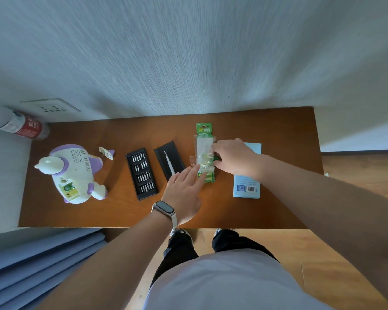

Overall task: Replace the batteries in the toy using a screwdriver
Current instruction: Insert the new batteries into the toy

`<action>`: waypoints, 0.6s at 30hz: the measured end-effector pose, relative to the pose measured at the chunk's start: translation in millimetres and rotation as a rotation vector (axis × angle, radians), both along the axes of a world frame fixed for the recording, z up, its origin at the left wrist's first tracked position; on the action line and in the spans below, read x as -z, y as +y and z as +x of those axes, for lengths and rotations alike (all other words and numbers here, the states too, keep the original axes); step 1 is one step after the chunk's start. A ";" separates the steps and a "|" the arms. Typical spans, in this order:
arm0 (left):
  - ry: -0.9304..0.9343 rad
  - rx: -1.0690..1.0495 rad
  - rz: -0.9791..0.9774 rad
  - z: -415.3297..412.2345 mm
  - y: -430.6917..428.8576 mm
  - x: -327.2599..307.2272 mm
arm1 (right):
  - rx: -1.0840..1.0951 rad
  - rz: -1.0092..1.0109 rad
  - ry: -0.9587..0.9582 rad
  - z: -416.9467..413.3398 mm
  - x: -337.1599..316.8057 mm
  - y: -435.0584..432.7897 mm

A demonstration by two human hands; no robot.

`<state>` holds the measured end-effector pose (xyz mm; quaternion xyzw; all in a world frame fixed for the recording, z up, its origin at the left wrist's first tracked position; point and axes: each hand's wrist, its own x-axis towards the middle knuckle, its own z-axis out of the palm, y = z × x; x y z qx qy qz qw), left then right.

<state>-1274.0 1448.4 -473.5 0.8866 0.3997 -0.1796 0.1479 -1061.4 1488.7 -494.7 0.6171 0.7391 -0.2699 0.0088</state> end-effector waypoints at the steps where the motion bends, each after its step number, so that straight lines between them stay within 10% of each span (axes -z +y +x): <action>1: 0.001 0.000 0.001 0.9 -0.7 0.5 | -0.005 -0.001 0.011 -0.1 1.0 0.1; 18: 0.001 -0.044 -0.034 3.3 -5.6 2.8 | -0.085 0.024 -0.008 1.3 1.0 8.1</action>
